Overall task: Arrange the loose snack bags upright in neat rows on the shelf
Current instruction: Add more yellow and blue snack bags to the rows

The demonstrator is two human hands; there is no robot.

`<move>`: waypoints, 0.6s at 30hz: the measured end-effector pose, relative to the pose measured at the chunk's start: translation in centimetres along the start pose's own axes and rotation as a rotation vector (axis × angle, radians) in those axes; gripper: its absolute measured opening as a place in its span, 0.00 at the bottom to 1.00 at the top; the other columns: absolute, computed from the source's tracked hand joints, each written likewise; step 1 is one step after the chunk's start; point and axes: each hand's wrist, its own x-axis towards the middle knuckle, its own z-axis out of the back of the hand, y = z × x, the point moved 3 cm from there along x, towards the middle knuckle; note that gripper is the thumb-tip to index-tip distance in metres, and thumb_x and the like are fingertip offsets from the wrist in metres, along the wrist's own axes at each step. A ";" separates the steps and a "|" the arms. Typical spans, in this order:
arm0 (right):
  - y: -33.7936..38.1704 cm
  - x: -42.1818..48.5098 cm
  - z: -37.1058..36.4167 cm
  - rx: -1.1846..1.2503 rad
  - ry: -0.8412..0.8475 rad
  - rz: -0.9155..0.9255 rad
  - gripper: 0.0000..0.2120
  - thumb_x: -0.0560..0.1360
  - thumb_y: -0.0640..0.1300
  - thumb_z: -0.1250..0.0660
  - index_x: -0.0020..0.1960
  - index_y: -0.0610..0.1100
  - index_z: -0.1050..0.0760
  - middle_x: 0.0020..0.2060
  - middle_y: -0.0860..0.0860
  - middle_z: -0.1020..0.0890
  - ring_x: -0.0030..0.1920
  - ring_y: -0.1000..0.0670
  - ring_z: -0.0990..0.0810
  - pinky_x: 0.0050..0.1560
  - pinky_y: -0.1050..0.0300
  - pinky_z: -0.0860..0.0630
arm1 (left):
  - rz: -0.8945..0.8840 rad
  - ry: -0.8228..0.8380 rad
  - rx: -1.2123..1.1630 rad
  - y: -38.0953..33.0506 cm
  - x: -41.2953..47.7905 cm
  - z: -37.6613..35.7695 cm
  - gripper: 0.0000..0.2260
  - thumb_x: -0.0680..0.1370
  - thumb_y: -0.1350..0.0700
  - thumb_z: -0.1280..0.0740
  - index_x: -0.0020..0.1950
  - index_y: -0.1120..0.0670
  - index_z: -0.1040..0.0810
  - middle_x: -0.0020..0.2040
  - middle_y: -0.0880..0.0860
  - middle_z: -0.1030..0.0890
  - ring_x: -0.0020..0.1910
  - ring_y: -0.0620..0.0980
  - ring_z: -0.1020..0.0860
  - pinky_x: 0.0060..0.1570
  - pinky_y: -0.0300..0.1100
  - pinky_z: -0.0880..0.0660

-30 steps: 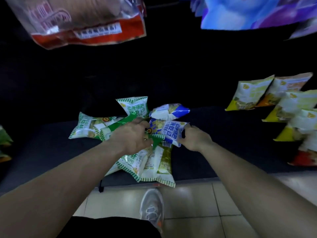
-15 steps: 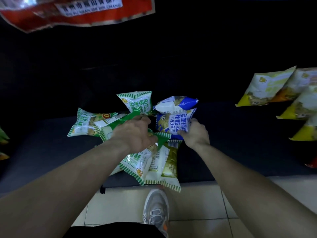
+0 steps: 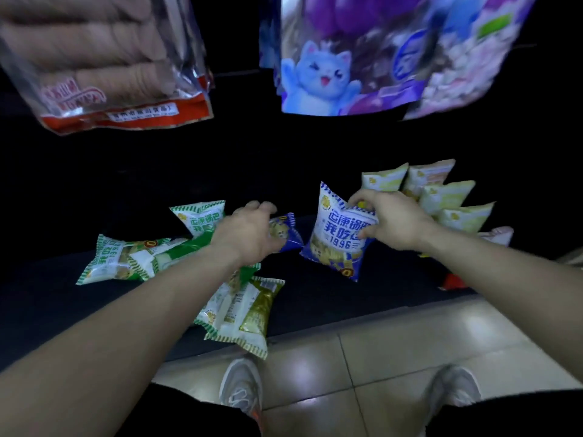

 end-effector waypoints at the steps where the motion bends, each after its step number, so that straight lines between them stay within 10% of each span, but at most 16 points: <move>1: -0.4 -1.2 1.2 -0.019 0.031 0.007 0.27 0.68 0.50 0.20 0.62 0.61 0.29 0.53 0.51 0.21 0.51 0.48 0.22 0.47 0.50 0.23 | -0.045 -0.024 -0.055 -1.5 0.0 0.3 0.33 0.74 0.41 0.30 0.75 0.49 0.37 0.69 0.52 0.30 0.65 0.55 0.28 0.59 0.50 0.27; 9: -2.2 -8.7 2.2 -0.101 0.046 0.106 0.25 0.70 0.49 0.23 0.61 0.63 0.31 0.60 0.56 0.22 0.59 0.49 0.24 0.50 0.53 0.29 | -0.361 0.132 -0.201 -12.8 -0.3 -0.6 0.39 0.62 0.39 0.21 0.70 0.43 0.31 0.65 0.45 0.25 0.62 0.45 0.27 0.57 0.43 0.27; 18: -9.9 -8.9 2.6 -0.012 -0.075 -0.047 0.36 0.71 0.57 0.26 0.74 0.58 0.40 0.66 0.54 0.25 0.60 0.50 0.24 0.47 0.53 0.26 | -0.171 -0.032 -0.012 -15.7 3.5 -4.6 0.34 0.60 0.30 0.26 0.64 0.39 0.26 0.52 0.46 0.19 0.49 0.48 0.21 0.38 0.44 0.26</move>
